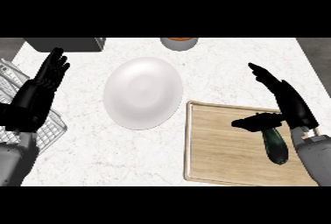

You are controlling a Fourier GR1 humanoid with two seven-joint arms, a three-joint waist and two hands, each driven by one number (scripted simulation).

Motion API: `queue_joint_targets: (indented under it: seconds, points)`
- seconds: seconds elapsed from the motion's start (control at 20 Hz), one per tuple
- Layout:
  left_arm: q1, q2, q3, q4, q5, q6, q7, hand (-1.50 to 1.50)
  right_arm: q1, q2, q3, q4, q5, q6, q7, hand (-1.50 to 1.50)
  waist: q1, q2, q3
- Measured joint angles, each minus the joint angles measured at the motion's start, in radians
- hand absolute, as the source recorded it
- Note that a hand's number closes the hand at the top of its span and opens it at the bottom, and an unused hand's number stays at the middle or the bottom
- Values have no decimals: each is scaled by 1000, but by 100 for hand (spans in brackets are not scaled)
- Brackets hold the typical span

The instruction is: Pick the eggplant from the tray and place it in the plate

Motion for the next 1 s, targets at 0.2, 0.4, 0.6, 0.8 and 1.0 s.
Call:
queue_joint_targets:
  seconds: [0.2, 0.4, 0.6, 0.8, 1.0]
  points:
    - [-15, 5, 10, 14, 5, -12, 8, 0, -56, -125, 36, 4, -4, 177, 181, -150, 4, 1, -1]
    - [-21, 6, 16, 13, 9, -24, 9, 0, -117, -201, 71, 0, -72, 376, 357, -150, 11, 0, -1]
    - [-9, -19, 2, 4, -5, -15, 4, 0, -179, -230, 85, 30, -175, 542, 497, -150, 16, 1, 0]
    - [11, -18, 13, -24, -10, -25, 11, 0, -196, -220, 109, 66, -201, 591, 524, -150, 16, 2, 1]
    - [7, -31, 27, -17, -22, -32, 19, 0, -185, -203, 128, 81, -161, 605, 530, -150, 12, 2, 2]
